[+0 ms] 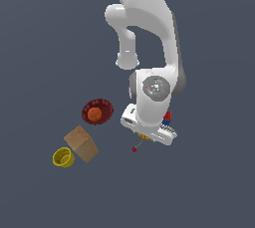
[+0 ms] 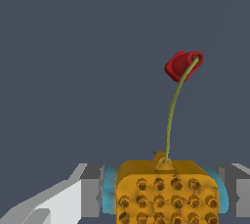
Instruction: Pick up a designated object from a clutter of objects.
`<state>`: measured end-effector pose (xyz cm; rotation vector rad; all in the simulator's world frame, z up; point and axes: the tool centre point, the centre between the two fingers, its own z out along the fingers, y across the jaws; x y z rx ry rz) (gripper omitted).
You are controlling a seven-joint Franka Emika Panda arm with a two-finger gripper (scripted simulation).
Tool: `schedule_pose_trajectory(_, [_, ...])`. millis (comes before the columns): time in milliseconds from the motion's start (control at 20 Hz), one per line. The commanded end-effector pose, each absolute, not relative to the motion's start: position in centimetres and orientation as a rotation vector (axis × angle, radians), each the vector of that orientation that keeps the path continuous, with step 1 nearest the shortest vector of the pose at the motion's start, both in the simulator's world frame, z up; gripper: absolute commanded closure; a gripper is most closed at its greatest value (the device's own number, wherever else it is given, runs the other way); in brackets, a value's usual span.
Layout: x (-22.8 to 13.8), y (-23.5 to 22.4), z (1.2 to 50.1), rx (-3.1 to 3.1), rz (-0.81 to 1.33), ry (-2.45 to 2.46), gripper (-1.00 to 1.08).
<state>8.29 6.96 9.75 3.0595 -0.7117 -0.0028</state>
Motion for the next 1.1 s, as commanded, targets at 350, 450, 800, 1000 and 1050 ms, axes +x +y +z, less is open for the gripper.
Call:
schedule_pose_trajectory(350, [7.5,2.7,20.5,3.061,-0.001,-0.712,1.08])
schedule_pose_trajectory(450, [7.3,1.8,22.8,3.061,-0.001,-0.712,1.08])
schedule_pose_trajectory(800, [6.8,-1.3,30.8,3.062,-0.001,-0.712,1.08])
schedule_pose_trajectory(1000, [6.7,-2.8,34.7,3.061,0.000,-0.712,1.08])
schedule_pose_trajectory(1050, [6.6,-3.2,35.5,3.061,0.000,-0.712,1.08])
